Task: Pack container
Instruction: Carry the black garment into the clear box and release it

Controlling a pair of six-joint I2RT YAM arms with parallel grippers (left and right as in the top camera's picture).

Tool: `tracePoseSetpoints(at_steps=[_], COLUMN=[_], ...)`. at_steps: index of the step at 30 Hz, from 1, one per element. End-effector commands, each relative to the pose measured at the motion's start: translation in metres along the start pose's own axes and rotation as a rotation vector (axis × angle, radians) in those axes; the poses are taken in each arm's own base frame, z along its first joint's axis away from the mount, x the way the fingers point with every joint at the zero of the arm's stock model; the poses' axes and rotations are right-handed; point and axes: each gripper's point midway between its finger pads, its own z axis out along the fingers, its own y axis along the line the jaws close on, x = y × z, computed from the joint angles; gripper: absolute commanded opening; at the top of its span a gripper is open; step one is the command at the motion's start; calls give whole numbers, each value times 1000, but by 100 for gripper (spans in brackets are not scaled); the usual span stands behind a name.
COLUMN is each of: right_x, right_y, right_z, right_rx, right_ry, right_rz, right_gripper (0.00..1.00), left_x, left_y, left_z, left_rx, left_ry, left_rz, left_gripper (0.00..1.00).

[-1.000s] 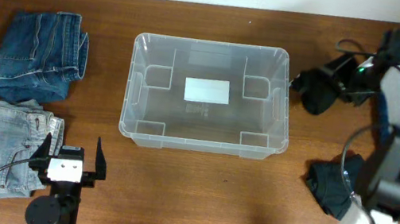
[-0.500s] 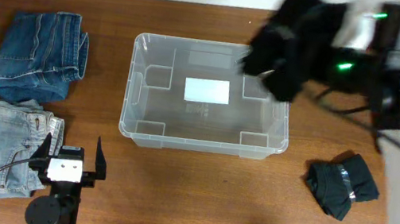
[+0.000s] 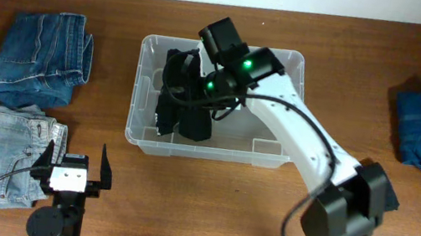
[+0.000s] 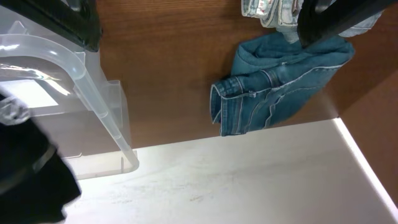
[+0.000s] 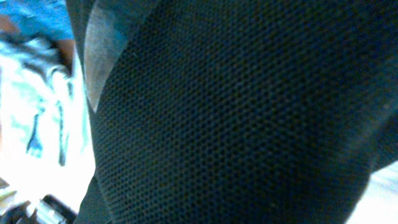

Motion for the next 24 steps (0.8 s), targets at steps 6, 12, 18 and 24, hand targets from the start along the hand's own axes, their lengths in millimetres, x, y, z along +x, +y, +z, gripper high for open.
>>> tracePoseSetpoints(at_steps=[6,12,18,24], right_x=[-14,-19,-23,-21], right_y=[-13,-19,-23,-25], right_z=[46,66,85,97], right_rx=[17,16,16,13], right_ry=[0,-4,-7,7], right_rz=[74,72,70,69], right_gripper=[34,39,41,42], left_x=[1,1,1,1], left_y=[-1,-1,-1,-1], left_z=[0,0,0,0], left_rx=[-1,-1,-1,-1], left_ry=[-1,0,-1,-1], left_rz=[2,2,2,2], left_gripper=[100,100,100,100])
